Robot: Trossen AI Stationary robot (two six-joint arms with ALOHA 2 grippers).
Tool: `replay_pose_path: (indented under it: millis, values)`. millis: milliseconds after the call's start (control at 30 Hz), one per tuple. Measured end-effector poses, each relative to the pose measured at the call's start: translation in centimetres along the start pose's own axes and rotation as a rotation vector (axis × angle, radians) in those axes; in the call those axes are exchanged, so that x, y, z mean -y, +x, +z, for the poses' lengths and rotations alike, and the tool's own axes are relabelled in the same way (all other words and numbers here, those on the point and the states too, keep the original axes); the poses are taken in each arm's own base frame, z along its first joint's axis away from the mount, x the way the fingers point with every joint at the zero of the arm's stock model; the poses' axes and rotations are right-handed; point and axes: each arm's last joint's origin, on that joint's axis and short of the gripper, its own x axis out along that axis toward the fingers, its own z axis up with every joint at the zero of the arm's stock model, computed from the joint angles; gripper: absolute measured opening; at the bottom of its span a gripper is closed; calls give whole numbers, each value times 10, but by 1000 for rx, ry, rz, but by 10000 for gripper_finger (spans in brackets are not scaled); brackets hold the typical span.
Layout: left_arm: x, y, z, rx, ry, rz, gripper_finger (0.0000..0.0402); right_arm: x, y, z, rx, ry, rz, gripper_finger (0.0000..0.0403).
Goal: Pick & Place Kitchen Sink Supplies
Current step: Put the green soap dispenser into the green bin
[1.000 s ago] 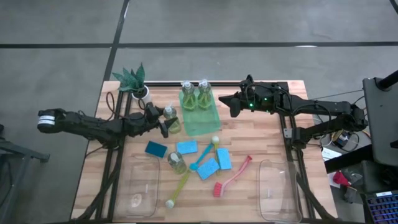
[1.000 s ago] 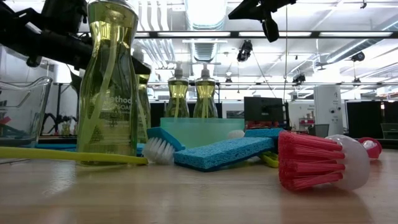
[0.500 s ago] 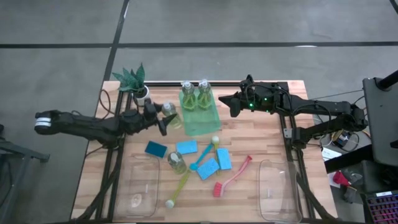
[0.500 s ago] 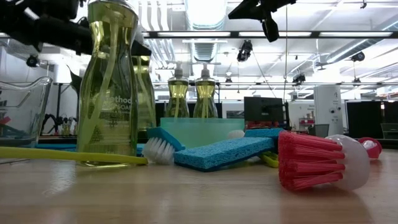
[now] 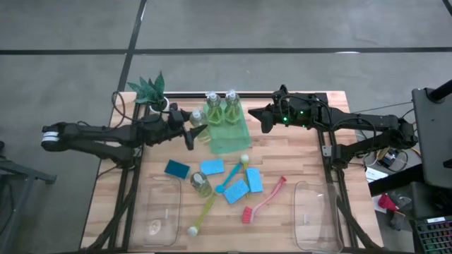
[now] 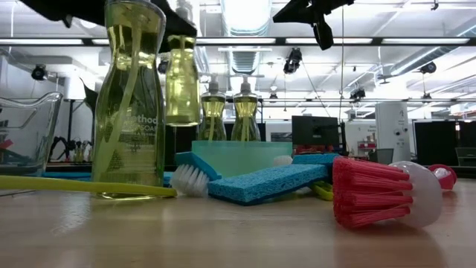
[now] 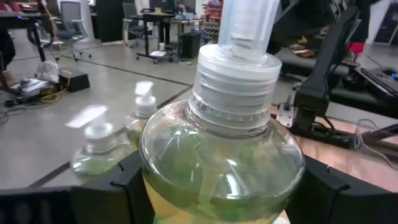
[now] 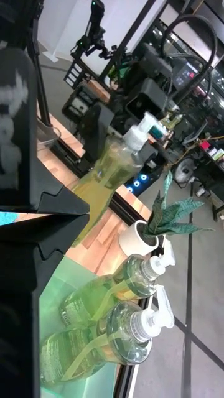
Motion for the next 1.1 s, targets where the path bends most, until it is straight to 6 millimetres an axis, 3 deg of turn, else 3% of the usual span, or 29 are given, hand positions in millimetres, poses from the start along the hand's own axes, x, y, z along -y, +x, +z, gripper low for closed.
replay_pose_path:
  millis: [633, 833, 1100]
  values:
    - [26, 106, -26, -59, 90, -36, 261, -2, -1, 2, 11, -30, 11, 9]
    - [31, 132, -33, -88, 93, -25, 262, -14, -11, 17, 58, -80, 51, 9]
    - [23, 155, -43, -117, 24, 20, 262, -33, -32, 42, 146, -158, 113, 9]
